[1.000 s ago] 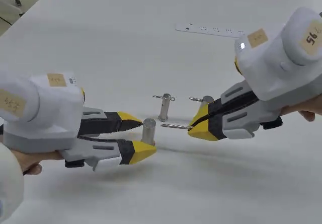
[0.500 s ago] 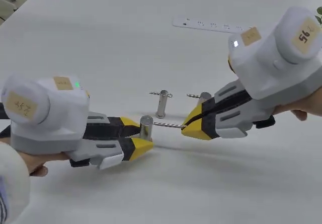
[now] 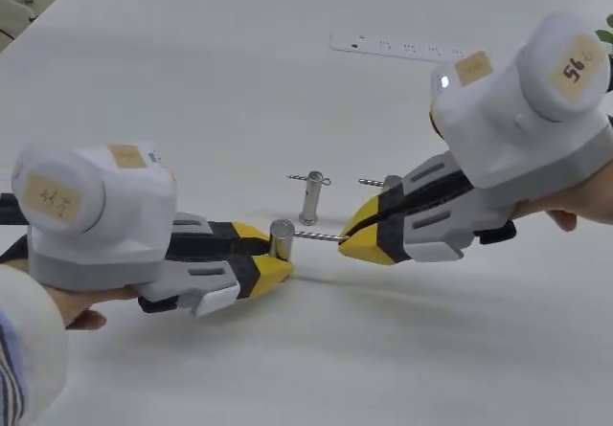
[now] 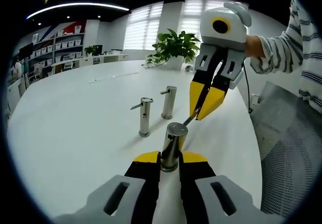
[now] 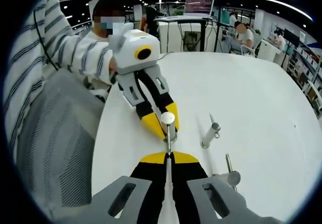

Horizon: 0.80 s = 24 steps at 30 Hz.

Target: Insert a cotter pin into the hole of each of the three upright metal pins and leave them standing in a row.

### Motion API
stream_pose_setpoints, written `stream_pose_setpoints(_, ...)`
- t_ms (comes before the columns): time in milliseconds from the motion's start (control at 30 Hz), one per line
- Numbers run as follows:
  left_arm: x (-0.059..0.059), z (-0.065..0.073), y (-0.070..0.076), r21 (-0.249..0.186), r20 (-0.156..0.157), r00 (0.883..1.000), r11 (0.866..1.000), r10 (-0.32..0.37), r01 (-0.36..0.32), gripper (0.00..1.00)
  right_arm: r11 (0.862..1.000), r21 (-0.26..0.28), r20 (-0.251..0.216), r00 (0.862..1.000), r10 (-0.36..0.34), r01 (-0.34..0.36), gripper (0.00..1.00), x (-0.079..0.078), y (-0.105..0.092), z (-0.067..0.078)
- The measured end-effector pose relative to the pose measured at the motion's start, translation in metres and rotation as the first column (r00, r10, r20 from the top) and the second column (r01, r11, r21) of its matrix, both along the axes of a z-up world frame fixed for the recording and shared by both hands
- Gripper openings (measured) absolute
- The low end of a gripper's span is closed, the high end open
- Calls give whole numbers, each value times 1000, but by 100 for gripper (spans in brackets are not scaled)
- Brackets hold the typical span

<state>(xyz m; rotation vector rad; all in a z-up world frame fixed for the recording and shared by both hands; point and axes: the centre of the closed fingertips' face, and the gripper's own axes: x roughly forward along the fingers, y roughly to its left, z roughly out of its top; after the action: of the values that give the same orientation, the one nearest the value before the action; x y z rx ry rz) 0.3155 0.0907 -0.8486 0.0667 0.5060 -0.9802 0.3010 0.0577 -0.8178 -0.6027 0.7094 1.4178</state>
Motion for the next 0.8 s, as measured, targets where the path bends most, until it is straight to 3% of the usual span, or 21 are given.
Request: stream_pose_setpoints(800,-2,-1,-4,-1,-4,1000,1000,4,-4,12,998,37,-39,998,-52,54,4,6,33,-4)
